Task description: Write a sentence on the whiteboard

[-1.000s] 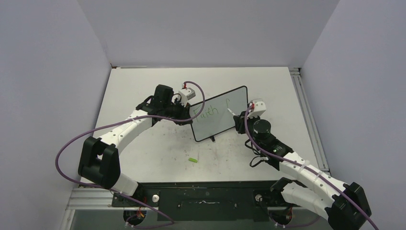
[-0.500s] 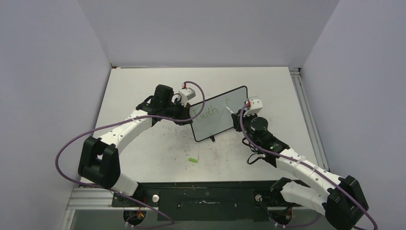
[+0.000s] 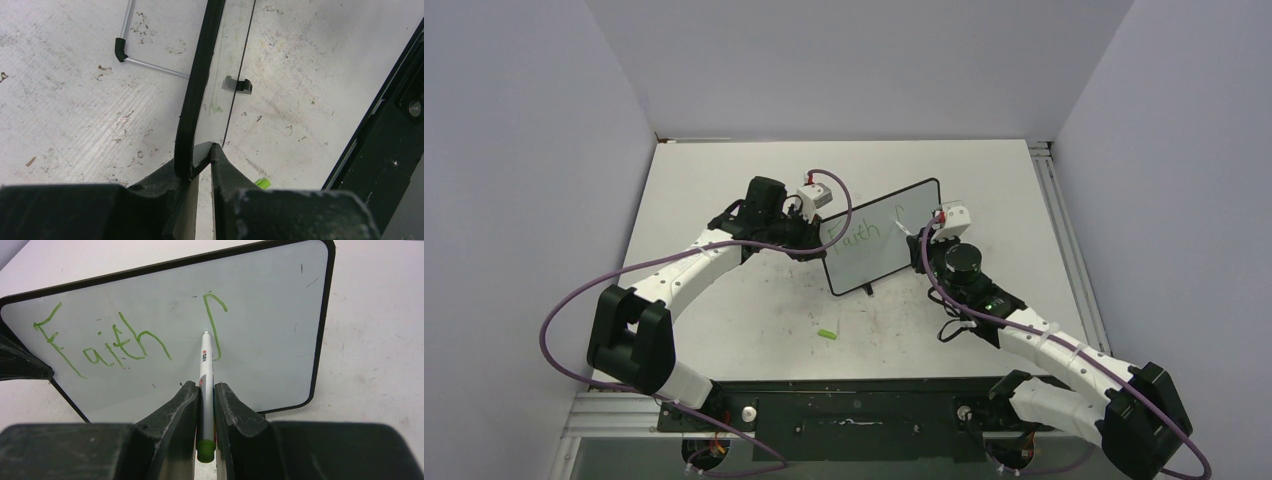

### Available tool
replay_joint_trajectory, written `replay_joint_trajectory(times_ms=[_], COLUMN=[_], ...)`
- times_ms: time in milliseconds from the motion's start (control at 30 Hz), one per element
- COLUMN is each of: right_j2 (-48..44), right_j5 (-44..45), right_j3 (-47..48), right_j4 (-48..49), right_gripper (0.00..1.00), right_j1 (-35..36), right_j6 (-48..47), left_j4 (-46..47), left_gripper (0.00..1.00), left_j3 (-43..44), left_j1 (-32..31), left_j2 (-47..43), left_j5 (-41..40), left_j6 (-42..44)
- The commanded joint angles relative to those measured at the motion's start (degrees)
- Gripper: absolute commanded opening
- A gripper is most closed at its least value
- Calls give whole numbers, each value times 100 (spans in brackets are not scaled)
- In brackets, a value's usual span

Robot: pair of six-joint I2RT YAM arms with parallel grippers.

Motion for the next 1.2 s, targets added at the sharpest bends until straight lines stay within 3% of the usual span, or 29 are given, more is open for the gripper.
replay_joint_trajectory(times_ms=[0, 1167], right_j2=[4, -174], right_j5=[251, 193], right_j3=[249, 216], right_j4=[294, 343], right_gripper=[5, 5], right_j1=[-12, -222], right_j6=[-91, -172], left_j4=[-108, -122], left_gripper=[0, 0], left_j3=[158, 144], left_j1=[-8, -8], left_j2=[-72, -81], left_j5=[-409, -423], left_j6=[379, 377])
